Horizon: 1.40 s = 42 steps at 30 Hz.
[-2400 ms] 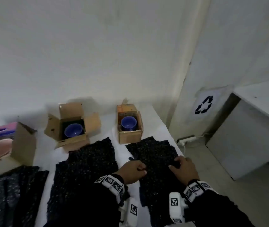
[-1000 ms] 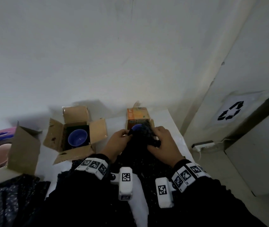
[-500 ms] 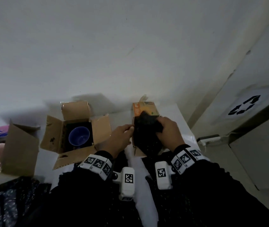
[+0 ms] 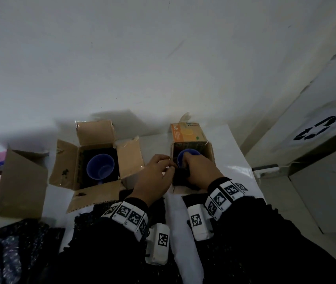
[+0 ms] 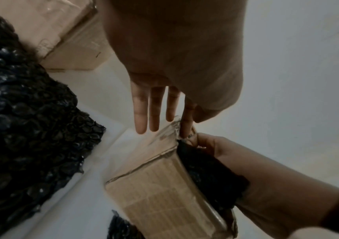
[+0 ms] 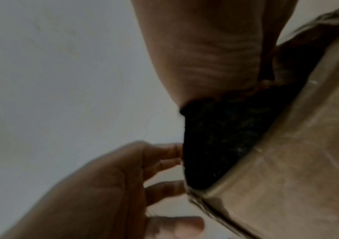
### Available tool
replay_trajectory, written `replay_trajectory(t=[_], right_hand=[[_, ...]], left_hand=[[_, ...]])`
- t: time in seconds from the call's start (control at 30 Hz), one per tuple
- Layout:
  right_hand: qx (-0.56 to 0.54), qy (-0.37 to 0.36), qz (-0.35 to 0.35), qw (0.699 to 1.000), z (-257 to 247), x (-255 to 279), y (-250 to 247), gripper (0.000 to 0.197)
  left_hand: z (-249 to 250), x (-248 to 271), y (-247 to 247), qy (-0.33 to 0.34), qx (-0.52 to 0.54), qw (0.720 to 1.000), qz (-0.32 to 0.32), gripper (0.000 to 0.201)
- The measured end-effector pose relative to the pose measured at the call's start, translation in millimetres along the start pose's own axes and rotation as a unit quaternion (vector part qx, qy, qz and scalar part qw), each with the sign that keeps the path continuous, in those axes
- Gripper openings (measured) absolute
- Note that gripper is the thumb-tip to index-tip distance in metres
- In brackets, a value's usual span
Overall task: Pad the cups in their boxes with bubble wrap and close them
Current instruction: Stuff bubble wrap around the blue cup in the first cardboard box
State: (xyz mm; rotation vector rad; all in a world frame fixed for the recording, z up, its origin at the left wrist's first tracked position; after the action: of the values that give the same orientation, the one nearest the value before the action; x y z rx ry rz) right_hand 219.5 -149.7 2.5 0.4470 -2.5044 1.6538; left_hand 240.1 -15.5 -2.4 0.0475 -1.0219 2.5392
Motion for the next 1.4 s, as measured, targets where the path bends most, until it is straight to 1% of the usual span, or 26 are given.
replay_trajectory(t=[0.07,0.1,0.17,0.2,0.23,0.33,0.47,0.5,0.6,0.7,0.77,0.8,0.83,0.9,0.97,1.0,1.03,1.07,1.1,1.13,1.2,1.23,1.27,1.33,1.37,1.4], right_hand=[[0.032,0.020,0.037,0.999,1.4,0.3,0.1,0.030],[0.049,0.027,0.046,0.997,1.7,0.8,-0.4,0.031],[0.043,0.033,0.048,0.997,2.8,2.3,-2.5,0.022],[0.013,0.032,0.048,0.998,3.4,4.6,-6.7,0.015],[-0.029,0.030,0.047,0.998,4.0,7.9,-12.4,0.014],[-0.141,0.013,0.028,0.989,1.7,22.8,-24.7,0.036],[-0.128,0.007,-0.106,0.986,-5.4,31.1,7.8,0.066],[-0.114,0.012,-0.122,0.986,-6.3,29.6,15.4,0.073],[-0.104,0.018,-0.106,0.989,-7.8,25.5,14.1,0.076],[-0.092,-0.008,-0.092,0.991,-10.0,24.8,7.9,0.073],[-0.093,-0.005,-0.104,0.990,-9.4,28.6,10.5,0.073],[-0.101,-0.007,-0.089,0.991,-7.1,30.9,9.0,0.070],[-0.108,-0.018,-0.049,0.993,-4.5,32.6,2.1,0.061],[-0.149,-0.034,0.102,0.983,8.5,43.4,-24.1,0.031],[-0.190,-0.009,0.267,0.945,35.4,68.0,-47.3,0.011],[-0.184,0.016,0.324,0.928,50.5,83.6,-52.6,0.006],[-0.163,0.052,0.350,0.921,65.8,98.8,-52.3,0.004],[-0.141,0.093,0.346,0.923,82.0,112.3,-46.0,0.004],[-0.125,0.139,0.315,0.930,97.3,125.5,-35.7,0.008],[-0.120,0.183,0.267,0.938,112.7,137.3,-20.2,0.020],[-0.124,0.247,0.154,0.949,130.9,160.3,15.5,0.063],[-0.128,0.260,0.107,0.951,133.8,169.6,33.2,0.080],[-0.123,0.257,0.073,0.956,132.3,176.9,48.3,0.089],[-0.088,0.238,0.041,0.966,127.0,186.8,71.5,0.088],[-0.080,0.227,0.051,0.969,124.7,190.2,77.7,0.081],[-0.087,0.218,0.078,0.969,123.7,192.9,80.0,0.070]], left_hand=[[2.2,3.0,0.4,0.026,-0.047,0.998,-0.018,0.046],[2.0,3.7,0.2,0.029,-0.061,0.997,-0.028,0.050],[0.5,3.7,0.2,0.036,-0.094,0.994,-0.035,0.048],[1.0,3.4,0.5,0.042,-0.118,0.991,-0.034,0.045],[0.7,3.1,1.5,0.048,-0.140,0.988,-0.031,0.042],[-0.3,2.9,4.1,0.041,-0.147,0.988,-0.023,0.039],[4.3,1.3,3.9,0.028,-0.124,0.992,0.009,0.031],[5.4,0.8,4.5,0.028,-0.131,0.991,0.015,0.030],[6.9,4.0,6.0,0.049,-0.154,0.986,0.032,0.028],[4.7,10.6,7.9,0.069,-0.157,0.985,0.028,0.042],[3.2,13.1,9.2,0.075,-0.162,0.984,0.027,0.043],[3.2,13.9,10.0,0.076,-0.161,0.984,0.025,0.039],[3.8,14.6,10.1,0.077,-0.157,0.984,0.027,0.035],[6.9,18.3,8.6,0.082,-0.146,0.985,0.048,0.033],[16.0,26.3,5.5,0.100,-0.137,0.981,0.095,0.031],[23.0,32.3,4.6,0.114,-0.131,0.977,0.120,0.029],[31.2,38.6,5.5,0.130,-0.125,0.974,0.138,0.026],[40.0,45.3,8.9,0.150,-0.119,0.970,0.148,0.022],[49.4,52.5,14.9,0.172,-0.112,0.968,0.145,0.019],[56.6,59.5,23.6,0.193,-0.103,0.967,0.132,0.016],[65.0,73.6,44.9,0.211,-0.089,0.970,0.077,0.014],[66.4,80.2,57.9,0.197,-0.089,0.976,0.032,0.014],[63.2,84.8,74.4,0.169,-0.103,0.980,-0.027,0.016],[47.6,96.2,112.1,0.080,-0.164,0.969,-0.169,0.031],[37.7,102.8,128.3,0.034,-0.191,0.955,-0.226,0.041],[30.8,108.6,139.0,0.002,-0.201,0.946,-0.254,0.050]])
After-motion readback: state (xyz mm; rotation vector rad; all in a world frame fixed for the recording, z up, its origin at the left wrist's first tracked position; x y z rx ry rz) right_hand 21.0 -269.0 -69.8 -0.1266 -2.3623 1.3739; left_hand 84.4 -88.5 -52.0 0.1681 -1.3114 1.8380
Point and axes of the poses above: each hand's wrist, its own x-axis away from the middle knuckle, its own y-axis out of the palm, z = x × y, the point moved 7 cm from there along -x, towards the middle knuckle, and after that the axes turned 11 degrees about -y, right-handed, at the moved point
